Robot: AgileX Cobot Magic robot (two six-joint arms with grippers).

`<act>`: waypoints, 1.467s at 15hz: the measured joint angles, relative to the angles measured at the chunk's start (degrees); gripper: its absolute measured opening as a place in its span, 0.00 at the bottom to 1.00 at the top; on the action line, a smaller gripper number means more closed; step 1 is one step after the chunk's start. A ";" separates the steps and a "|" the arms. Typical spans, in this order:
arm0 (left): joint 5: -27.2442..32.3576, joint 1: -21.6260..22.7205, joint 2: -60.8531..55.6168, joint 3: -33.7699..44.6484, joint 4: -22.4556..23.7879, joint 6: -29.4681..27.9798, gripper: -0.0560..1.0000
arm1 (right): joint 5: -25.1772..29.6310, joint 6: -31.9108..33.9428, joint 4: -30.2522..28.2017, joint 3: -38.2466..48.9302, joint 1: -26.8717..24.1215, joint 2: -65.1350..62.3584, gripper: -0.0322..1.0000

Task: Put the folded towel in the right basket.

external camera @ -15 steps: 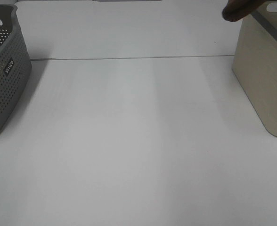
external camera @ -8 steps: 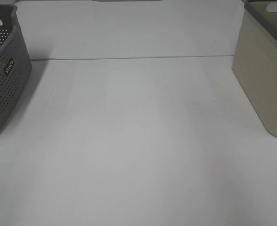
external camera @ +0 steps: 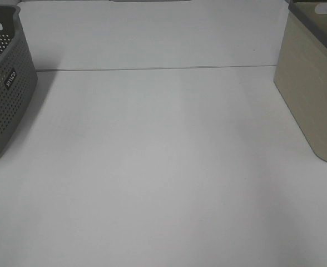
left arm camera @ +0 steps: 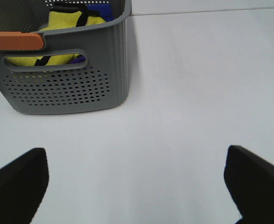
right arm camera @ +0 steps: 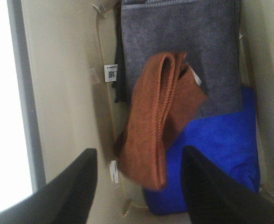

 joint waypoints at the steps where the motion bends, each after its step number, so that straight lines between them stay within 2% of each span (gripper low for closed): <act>1: 0.00 0.00 0.00 0.00 0.00 0.00 0.97 | 0.00 0.23 0.74 0.00 0.00 -0.69 0.57; 5: 0.00 0.00 0.00 0.00 0.00 0.00 0.97 | 0.00 0.29 6.25 0.00 1.09 -4.53 0.60; 8: 0.00 0.00 0.00 0.00 0.00 0.00 0.97 | 0.06 0.29 5.16 0.00 6.70 -7.33 0.60; 12: 0.00 0.00 0.00 0.00 0.00 0.00 0.97 | 0.11 2.46 1.60 0.57 13.35 -11.97 0.66; 14: 0.00 0.00 0.00 0.00 0.00 0.00 0.97 | 0.00 3.32 -0.40 7.56 13.58 -20.40 0.67; 18: 0.00 0.00 0.00 0.00 0.00 0.00 0.97 | 0.00 3.32 -0.74 23.72 13.58 -32.43 0.67; 22: 0.00 0.00 0.00 0.00 0.00 0.00 0.97 | -0.06 3.32 -1.20 46.70 13.58 -45.44 0.67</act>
